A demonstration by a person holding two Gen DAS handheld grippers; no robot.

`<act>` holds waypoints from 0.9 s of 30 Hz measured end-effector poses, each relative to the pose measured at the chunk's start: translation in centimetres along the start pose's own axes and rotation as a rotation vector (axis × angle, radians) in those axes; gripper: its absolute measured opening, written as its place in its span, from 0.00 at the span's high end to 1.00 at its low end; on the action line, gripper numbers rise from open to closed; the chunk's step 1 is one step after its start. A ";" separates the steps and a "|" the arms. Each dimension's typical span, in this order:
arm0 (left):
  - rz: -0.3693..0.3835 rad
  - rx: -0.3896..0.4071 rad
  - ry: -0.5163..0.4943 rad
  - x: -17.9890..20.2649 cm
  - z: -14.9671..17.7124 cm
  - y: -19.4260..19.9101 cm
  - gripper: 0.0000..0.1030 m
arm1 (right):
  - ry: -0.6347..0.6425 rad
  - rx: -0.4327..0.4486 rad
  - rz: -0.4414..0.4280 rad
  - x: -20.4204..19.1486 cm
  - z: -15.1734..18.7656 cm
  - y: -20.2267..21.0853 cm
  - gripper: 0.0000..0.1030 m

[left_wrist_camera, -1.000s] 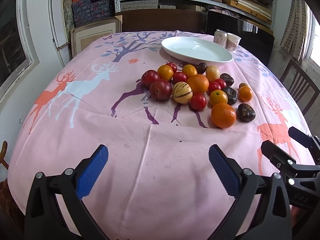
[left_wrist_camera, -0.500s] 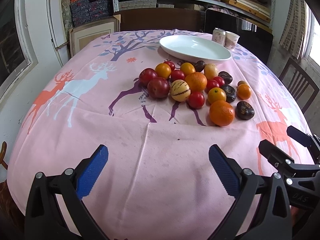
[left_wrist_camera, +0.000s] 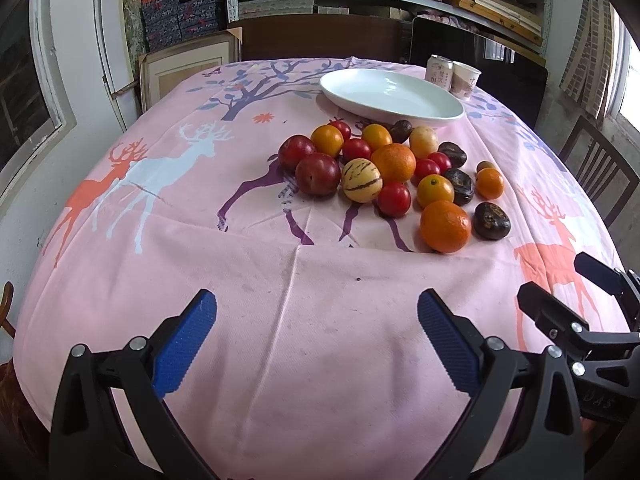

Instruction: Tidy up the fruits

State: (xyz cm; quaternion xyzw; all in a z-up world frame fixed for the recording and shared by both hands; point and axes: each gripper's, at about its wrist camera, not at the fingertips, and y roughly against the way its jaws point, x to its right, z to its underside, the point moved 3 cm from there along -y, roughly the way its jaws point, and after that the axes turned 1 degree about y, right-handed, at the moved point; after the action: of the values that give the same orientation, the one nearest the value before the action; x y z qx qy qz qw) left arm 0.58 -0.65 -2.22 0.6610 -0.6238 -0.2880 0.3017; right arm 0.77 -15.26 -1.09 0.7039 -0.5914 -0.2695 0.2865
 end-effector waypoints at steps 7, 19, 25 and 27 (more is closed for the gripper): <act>0.002 -0.004 -0.012 0.1 -0.1 0.0 0.04 | 0.000 0.000 0.000 0.1 0.0 0.1 0.03; 0.005 -0.004 -0.016 0.3 0.0 0.2 0.04 | 0.000 -0.003 -0.001 0.0 0.0 -0.1 0.03; 0.008 -0.004 -0.021 0.4 0.0 0.2 0.04 | 0.000 -0.003 -0.002 0.0 0.0 -0.1 0.03; 0.009 -0.008 -0.020 0.4 0.1 0.1 0.04 | 0.001 -0.006 -0.001 -0.1 0.1 -0.2 0.03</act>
State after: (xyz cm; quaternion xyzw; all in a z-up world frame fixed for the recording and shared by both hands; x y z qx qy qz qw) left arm 0.50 -1.08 -2.18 0.6542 -0.6284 -0.2956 0.2995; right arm 0.82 -15.18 -1.26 0.7036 -0.5901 -0.2711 0.2885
